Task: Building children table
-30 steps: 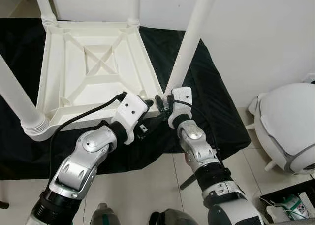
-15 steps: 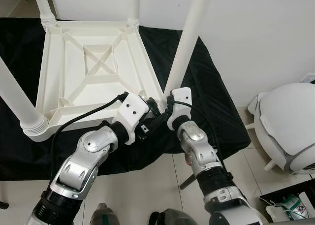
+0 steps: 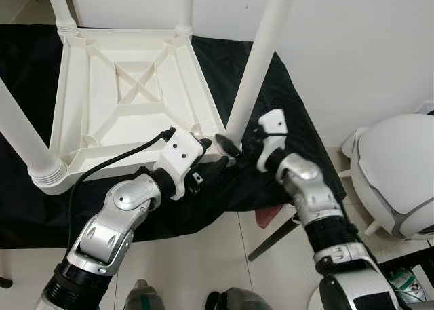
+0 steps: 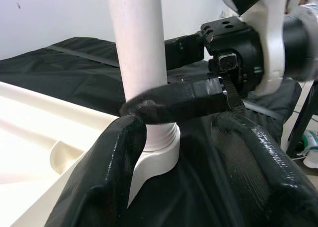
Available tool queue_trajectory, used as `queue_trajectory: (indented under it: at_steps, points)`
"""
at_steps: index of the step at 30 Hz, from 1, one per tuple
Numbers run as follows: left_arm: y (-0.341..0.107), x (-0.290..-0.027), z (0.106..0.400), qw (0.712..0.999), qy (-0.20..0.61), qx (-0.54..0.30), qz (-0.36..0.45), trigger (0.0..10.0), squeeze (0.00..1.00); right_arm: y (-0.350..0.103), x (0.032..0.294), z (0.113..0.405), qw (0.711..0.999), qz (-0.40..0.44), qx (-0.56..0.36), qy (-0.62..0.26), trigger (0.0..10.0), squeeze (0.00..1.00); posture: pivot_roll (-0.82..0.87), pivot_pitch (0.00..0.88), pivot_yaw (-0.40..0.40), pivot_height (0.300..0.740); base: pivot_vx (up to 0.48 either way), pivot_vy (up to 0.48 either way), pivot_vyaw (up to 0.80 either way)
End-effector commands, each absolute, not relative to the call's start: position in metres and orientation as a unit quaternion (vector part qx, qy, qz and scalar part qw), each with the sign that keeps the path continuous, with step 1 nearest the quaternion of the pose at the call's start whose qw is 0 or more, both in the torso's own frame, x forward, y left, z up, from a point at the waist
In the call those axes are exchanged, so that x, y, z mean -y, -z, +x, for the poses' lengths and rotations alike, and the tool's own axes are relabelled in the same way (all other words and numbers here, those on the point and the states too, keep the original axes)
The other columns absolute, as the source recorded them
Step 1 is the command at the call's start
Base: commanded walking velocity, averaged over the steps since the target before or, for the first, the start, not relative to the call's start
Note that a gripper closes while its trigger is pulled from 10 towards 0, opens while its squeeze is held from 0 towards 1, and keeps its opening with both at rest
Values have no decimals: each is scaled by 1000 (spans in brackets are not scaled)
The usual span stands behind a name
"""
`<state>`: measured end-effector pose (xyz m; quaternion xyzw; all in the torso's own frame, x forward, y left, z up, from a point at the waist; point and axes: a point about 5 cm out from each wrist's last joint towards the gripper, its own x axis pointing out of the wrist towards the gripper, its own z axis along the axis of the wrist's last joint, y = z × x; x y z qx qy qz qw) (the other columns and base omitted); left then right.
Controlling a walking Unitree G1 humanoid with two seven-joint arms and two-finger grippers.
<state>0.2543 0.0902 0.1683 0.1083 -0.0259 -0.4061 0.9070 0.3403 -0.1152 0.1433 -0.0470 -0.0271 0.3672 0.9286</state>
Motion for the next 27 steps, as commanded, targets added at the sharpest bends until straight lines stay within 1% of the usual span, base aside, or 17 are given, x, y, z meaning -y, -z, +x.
queue_trajectory:
  at_steps: [1,3,6,12,15,16,17,20,27]
  points:
    - [-167,-88,251,897,428,20,105,10000,0,-143,123,344,927,-56,27,-370,10000,0,58,2,-112,740,0,0,0]
    - [-167,-88,251,897,428,20,106,10000,0,-142,124,347,922,-50,16,-383,10000,0,58,2,-112,740,0,0,0]
    - [-168,-89,252,898,427,21,107,10000,0,-140,122,351,907,-45,4,-419,10000,0,64,1,-110,740,0,0,0]
    - [-169,-91,251,898,426,21,109,10000,0,-136,113,357,890,-37,-14,-453,10000,0,80,0,-109,740,0,0,0]
    - [-169,-91,251,898,426,21,109,10000,0,-136,113,358,889,-37,-13,-456,10000,0,80,0,-109,740,0,0,0]
    - [-169,-91,251,898,425,21,110,10000,0,-134,105,360,889,-36,-19,-457,10000,0,98,0,-111,740,0,0,0]
    - [-169,-91,251,898,425,21,110,10000,0,-134,105,360,889,-36,-19,-457,10000,0,98,0,-111,740,0,0,0]
    - [-170,-92,250,900,422,21,111,10000,0,-130,85,361,886,-44,-24,-462,10000,0,109,0,-118,740,0,0,0]
    - [-170,-92,249,900,420,20,112,10000,0,-129,83,362,887,-45,-22,-459,10000,0,111,0,-120,740,0,0,0]
